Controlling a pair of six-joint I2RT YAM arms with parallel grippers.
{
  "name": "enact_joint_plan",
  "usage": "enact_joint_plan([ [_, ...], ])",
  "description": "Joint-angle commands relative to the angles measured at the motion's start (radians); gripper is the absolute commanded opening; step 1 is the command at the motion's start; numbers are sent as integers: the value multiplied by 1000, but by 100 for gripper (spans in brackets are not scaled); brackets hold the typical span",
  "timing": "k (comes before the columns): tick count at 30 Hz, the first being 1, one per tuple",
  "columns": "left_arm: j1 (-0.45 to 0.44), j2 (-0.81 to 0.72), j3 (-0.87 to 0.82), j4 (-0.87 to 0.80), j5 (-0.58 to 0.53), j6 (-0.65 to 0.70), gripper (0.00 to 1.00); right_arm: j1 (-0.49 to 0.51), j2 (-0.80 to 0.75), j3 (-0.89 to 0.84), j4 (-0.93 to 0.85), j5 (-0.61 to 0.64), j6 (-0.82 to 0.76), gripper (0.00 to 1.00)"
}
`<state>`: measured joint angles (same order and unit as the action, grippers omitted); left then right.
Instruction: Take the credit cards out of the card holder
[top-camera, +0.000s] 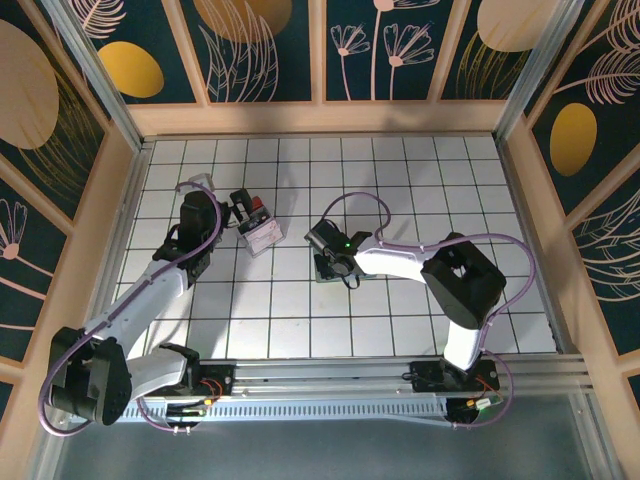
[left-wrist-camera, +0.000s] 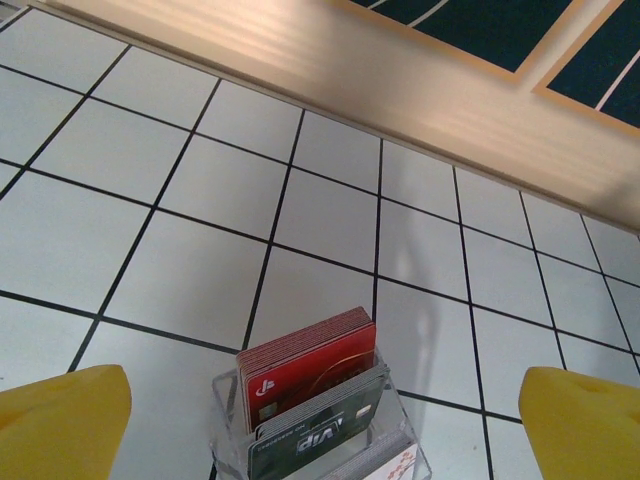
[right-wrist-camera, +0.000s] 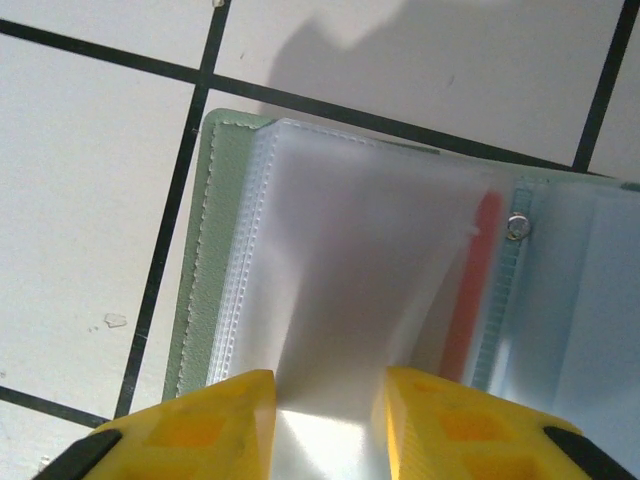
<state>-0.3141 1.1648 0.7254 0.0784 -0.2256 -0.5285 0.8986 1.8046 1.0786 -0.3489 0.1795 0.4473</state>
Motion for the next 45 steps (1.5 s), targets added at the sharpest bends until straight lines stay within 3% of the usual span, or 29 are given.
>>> enact_joint_plan([
  [1,5,-30,-6,14,-3,16,99,5,6,3,-31,17,5,29],
  [4,6,-34,-6,14,14,22,99,4,-1,1,-29,18,9,21],
  [8,5,-36,-8,14,43,25,99,3,-12,3,-31,8,14,22],
  [18,5,-54,-38,37,62,-3,99,15,-38,8,-29,-4,16,51],
  [28,6,-50,-35,34,67,-2,99,16,-6,-10,-22,-14,19,58],
  [41,6,-53,-25,34,75,-3,99,8,24,-51,-17,-29,22,51],
  [45,6,-57,-26,29,75,-1,99,7,31,-46,-24,-16,27,42],
])
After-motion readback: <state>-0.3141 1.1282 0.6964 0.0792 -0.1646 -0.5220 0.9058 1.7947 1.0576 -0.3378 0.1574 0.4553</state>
